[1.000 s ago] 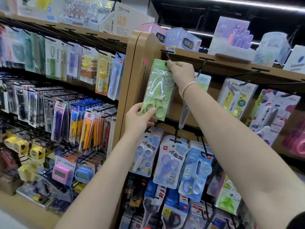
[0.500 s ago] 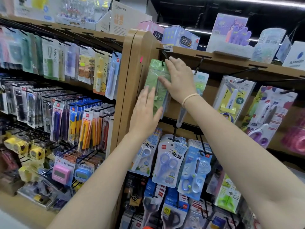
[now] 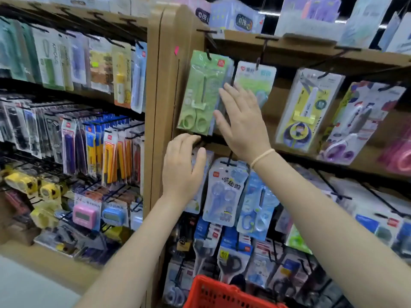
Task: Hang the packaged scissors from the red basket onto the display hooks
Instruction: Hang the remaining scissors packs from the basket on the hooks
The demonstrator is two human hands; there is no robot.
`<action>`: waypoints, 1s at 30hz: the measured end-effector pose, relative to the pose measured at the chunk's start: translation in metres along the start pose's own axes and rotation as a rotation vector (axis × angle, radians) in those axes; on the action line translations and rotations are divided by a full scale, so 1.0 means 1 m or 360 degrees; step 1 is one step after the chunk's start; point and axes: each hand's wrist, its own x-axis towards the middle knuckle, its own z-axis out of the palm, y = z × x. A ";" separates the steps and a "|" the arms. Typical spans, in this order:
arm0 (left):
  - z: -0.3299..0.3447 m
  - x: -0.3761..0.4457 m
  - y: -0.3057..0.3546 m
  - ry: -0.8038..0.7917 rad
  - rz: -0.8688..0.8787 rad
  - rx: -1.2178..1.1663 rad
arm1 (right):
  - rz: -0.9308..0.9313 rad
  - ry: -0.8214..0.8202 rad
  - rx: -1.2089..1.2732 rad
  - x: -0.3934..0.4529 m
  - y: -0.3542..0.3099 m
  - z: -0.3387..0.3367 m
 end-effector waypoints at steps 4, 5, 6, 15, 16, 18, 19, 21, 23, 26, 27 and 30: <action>0.007 -0.141 -0.012 -0.0342 -0.0262 -0.0016 | 0.0241 -0.0139 0.0415 -0.156 -0.027 0.015; 0.012 -0.183 -0.020 -0.0530 -0.0382 0.0053 | 0.0313 -0.0241 0.0449 -0.199 -0.034 0.019; 0.017 -0.223 -0.029 -0.0727 -0.0502 0.0142 | 0.0380 -0.0345 0.0456 -0.243 -0.040 0.024; 0.015 -0.405 -0.066 -0.1609 -0.1090 0.0502 | 0.1547 -0.1705 0.0557 -0.534 -0.085 0.057; 0.015 -0.404 -0.066 -0.1614 -0.1120 0.0526 | 0.1630 -0.1837 0.0587 -0.549 -0.090 0.060; 0.015 -0.403 -0.069 -0.1642 -0.1127 0.0563 | 0.1731 -0.1995 0.0614 -0.574 -0.100 0.067; 0.015 -0.404 -0.070 -0.1657 -0.1110 0.0573 | 0.1745 -0.2065 0.0595 -0.584 -0.106 0.071; 0.013 -0.402 -0.067 -0.1662 -0.1101 0.0585 | 0.1807 -0.2187 0.0570 -0.599 -0.116 0.077; 0.014 -0.401 -0.063 -0.1662 -0.1124 0.0593 | 0.1853 -0.2199 0.0596 -0.609 -0.122 0.082; 0.016 -0.401 -0.064 -0.1659 -0.1157 0.0594 | 0.1763 -0.2203 0.0546 -0.615 -0.126 0.091; 0.015 -0.401 -0.064 -0.1642 -0.1171 0.0566 | 0.1704 -0.2180 0.0514 -0.613 -0.126 0.095; 0.012 -0.404 -0.069 -0.1535 -0.1317 0.0408 | 0.1735 -0.1954 0.0647 -0.603 -0.137 0.111</action>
